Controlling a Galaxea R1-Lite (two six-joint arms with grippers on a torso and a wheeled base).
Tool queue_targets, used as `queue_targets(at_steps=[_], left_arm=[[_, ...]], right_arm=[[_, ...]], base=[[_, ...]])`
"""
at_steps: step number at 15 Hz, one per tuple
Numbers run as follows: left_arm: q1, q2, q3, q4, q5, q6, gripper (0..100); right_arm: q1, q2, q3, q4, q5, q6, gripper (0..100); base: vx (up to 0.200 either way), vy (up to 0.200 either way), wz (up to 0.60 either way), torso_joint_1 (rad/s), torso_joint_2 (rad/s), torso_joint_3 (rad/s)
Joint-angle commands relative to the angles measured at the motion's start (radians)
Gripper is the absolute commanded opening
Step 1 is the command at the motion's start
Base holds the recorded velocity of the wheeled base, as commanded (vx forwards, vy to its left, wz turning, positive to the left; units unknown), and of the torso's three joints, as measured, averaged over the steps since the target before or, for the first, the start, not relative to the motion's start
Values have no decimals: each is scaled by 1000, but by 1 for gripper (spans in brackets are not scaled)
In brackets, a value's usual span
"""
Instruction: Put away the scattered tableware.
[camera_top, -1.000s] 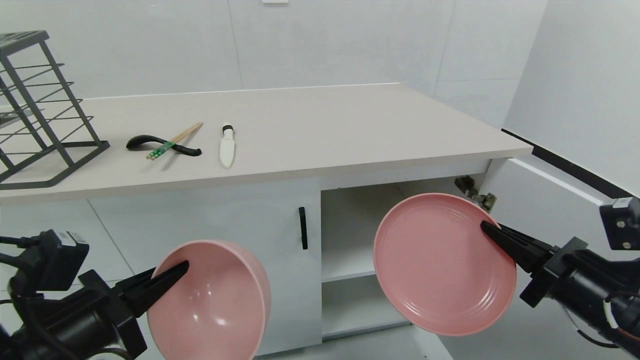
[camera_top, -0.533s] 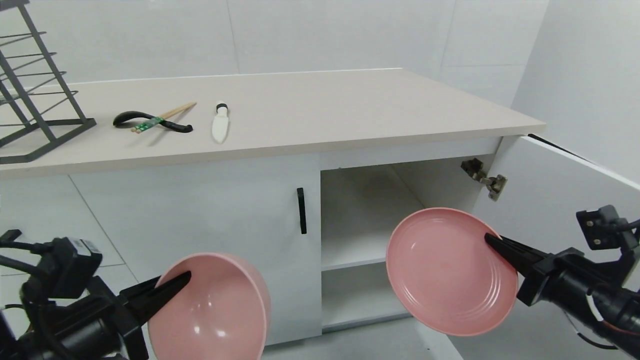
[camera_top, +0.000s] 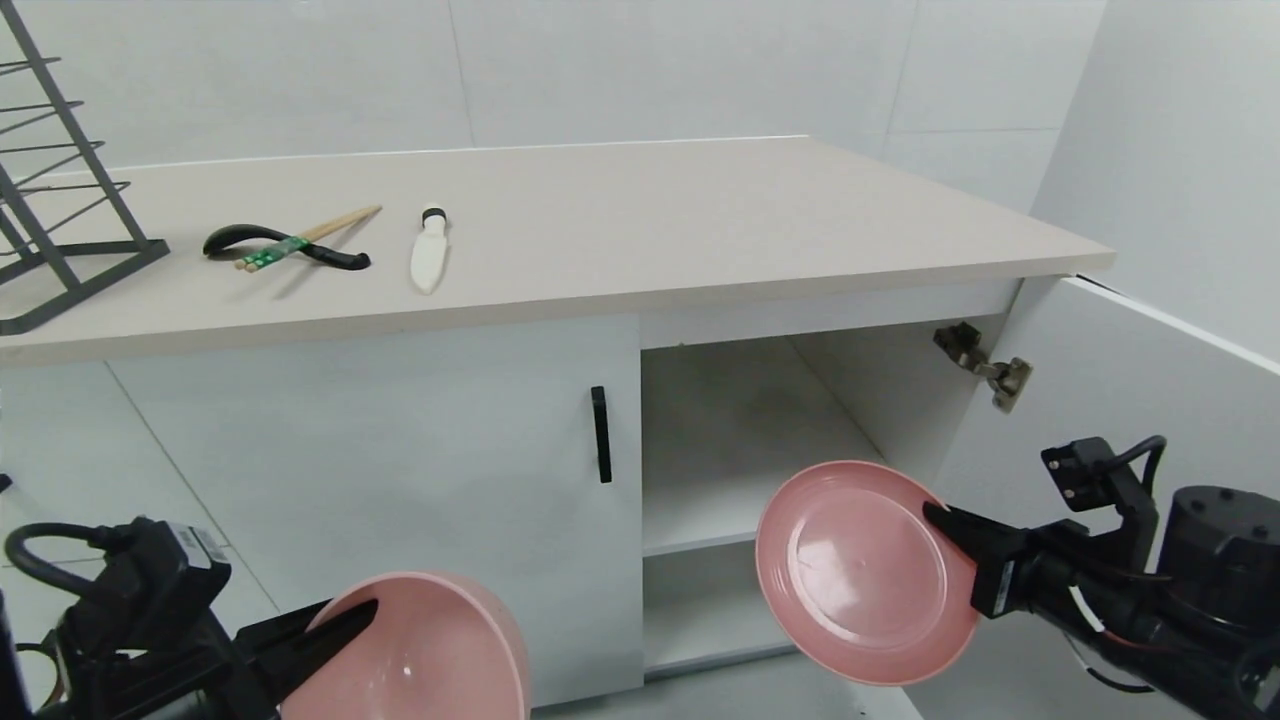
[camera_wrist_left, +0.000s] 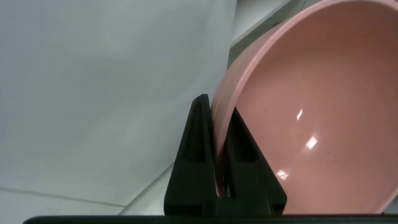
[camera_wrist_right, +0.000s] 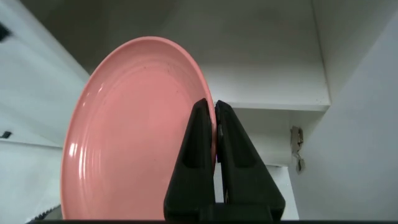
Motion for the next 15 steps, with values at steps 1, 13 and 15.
queue_targets(at_steps=[1,13,15], left_arm=[[-9,-44,0,0,-3,-1,0],[-38,-46,0,6,-3,-1,0],[-52,-67,0,9,-5,1,0]], right_arm=[[2,81,-21,-3,1,0,0],[36,269,-228,-3,-1,5,0],[20,326,-276,-3,-1,12,0]], base=[[0,0,0,0,0,0],[50,0,0,0,1,2],[0,0,0,0,0,0]])
